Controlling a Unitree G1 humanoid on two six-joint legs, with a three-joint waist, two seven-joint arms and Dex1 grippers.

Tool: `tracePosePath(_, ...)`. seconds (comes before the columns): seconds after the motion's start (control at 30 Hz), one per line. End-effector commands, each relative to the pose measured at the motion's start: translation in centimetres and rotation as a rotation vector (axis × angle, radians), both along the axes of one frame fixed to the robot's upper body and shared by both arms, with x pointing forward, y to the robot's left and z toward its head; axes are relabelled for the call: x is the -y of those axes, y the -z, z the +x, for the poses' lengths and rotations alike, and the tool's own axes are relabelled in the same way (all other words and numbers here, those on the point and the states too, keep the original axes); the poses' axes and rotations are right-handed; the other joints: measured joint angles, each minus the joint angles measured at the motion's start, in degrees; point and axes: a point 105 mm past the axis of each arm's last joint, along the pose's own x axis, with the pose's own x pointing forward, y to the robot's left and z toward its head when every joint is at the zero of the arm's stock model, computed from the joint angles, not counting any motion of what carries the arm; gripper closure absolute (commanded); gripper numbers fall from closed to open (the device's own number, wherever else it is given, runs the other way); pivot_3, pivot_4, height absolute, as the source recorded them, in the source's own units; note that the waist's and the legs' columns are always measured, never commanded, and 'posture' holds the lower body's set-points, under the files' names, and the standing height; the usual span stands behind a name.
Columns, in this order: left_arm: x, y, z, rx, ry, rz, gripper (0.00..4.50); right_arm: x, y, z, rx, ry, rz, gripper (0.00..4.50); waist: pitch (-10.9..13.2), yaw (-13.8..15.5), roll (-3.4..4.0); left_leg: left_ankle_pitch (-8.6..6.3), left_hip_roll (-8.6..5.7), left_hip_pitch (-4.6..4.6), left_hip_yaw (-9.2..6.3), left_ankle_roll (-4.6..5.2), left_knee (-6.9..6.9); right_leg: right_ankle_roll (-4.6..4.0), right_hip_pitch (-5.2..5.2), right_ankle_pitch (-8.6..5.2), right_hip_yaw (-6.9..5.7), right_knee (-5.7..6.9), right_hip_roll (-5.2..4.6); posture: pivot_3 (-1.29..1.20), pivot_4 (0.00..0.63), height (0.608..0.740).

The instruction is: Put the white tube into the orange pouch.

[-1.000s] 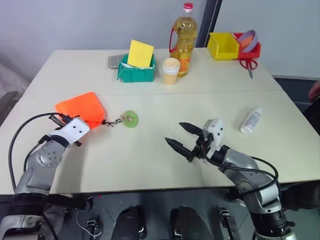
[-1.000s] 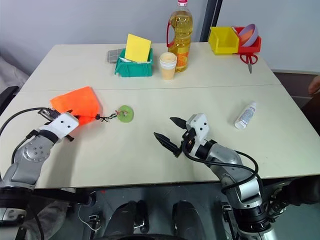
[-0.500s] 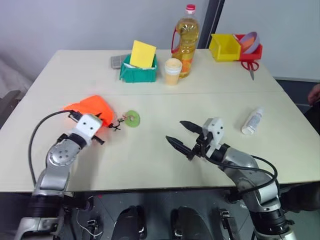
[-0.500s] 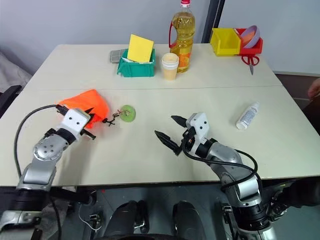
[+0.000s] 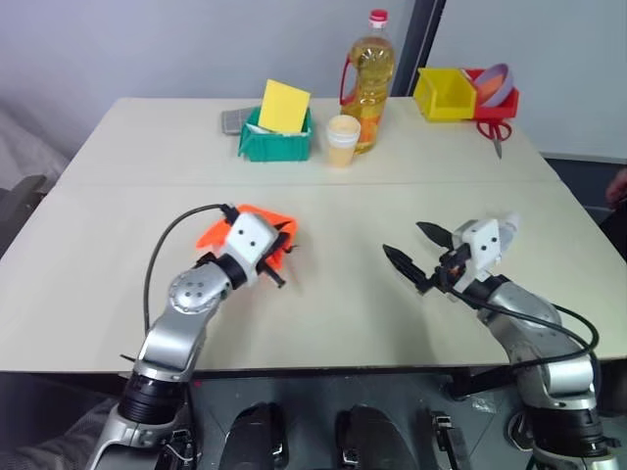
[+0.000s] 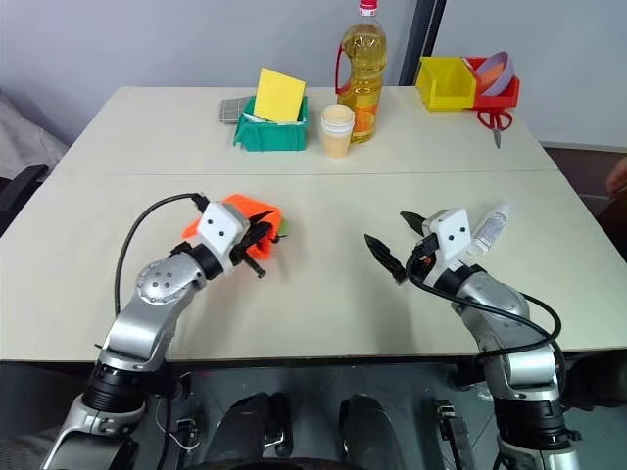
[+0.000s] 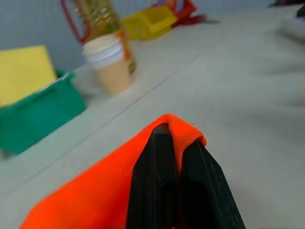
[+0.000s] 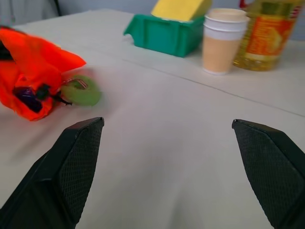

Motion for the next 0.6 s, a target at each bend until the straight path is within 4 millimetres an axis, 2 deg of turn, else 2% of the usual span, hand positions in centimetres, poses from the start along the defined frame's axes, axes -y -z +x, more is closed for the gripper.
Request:
tracePosePath(0.03,0.7,-1.8,-0.8,0.047,0.042,-0.012,4.47,1.6,-0.8,0.2,0.049,0.074,-0.024,0.00,0.0,0.0,0.00,0.01,0.01,0.01,-0.01,-0.01,0.00,0.00,0.00,0.00,0.00,0.00,0.02,0.00,0.150,0.740)
tracePosePath(0.2,-2.9,-0.1,-0.6,-0.039,-0.040,0.038,4.47,7.3,0.6,0.8,0.015,0.383,-0.088,0.00,0.0,0.1,0.00,0.01,0.01,0.02,-0.02,-0.02,0.01,0.00,0.02,0.00,0.00,0.00,0.00,0.00,0.150,0.740)
tracePosePath(0.3,-5.0,1.0,-1.0,-0.096,-0.064,0.067,4.47,9.6,1.0,0.7,0.007,0.509,-0.081,0.00,0.0,0.0,0.01,0.02,0.01,0.01,-0.02,-0.03,0.00,0.02,0.00,-0.01,0.00,0.00,-0.02,0.00,0.150,0.740)
tracePosePath(0.47,-6.0,2.0,-1.9,-0.153,-0.043,0.110,4.47,11.7,1.8,1.2,-0.007,0.664,-0.101,0.00,0.0,-0.1,0.01,0.01,0.01,0.02,-0.01,-0.04,0.00,0.00,0.01,-0.02,0.00,0.00,-0.06,0.00,0.150,0.740)
tracePosePath(0.6,-5.3,2.2,-1.8,-0.157,-0.038,0.084,4.47,13.1,3.2,2.4,-0.072,0.814,-0.061,0.00,0.0,-0.1,0.02,0.01,0.00,0.02,-0.01,-0.04,0.01,-0.01,0.02,-0.02,0.00,0.00,-0.09,0.00,0.150,0.740)
